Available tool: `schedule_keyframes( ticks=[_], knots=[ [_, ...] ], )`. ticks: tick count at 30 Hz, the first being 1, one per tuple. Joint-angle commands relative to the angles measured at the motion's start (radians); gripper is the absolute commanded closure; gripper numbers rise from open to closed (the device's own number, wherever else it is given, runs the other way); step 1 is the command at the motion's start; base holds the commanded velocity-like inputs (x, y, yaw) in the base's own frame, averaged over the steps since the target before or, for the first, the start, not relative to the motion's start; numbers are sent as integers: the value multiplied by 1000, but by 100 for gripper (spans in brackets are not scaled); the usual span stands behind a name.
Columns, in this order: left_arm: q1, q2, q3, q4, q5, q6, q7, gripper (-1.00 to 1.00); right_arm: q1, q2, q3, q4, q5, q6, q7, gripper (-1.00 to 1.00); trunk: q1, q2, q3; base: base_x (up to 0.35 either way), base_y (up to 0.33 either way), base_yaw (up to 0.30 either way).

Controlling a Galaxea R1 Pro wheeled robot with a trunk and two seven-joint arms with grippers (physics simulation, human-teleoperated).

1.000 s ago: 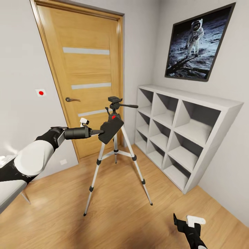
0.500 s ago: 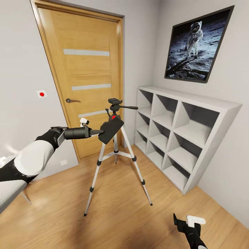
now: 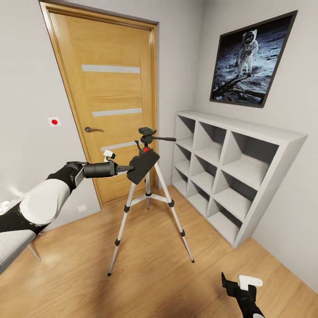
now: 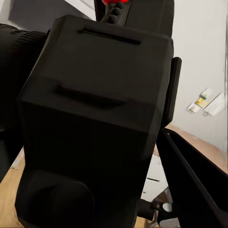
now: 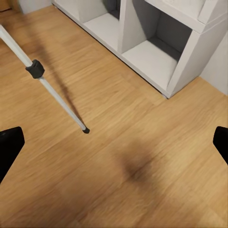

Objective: Attach the digital camera to the camera tripod in the bedroom.

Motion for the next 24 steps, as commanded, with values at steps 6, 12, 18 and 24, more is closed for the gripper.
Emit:
schedule_keyframes(
  ticks=[6, 12, 18, 24],
  knots=[
    [-1, -12, 9, -3, -10, 79, -6, 100, -2, -1, -7, 5, 7, -6, -1, -100, -23, 41, 17, 0, 0, 0],
    [-1, -21, 7, -4, -12, 102, -6, 100, -2, -1, -7, 5, 7, -6, -1, -100, -46, 83, 36, 0, 0, 0],
    [-9, -28, -10, -37, -15, 245, -6, 100, -2, -1, -7, 5, 7, -6, -1, -100, -69, 125, 55, 0, 0, 0],
    [-11, -79, -94, -239, -17, 445, -6, 100, -2, -1, -7, 4, 8, -6, -1, -100, -92, 167, 74, 0, 0, 0]
  ],
)
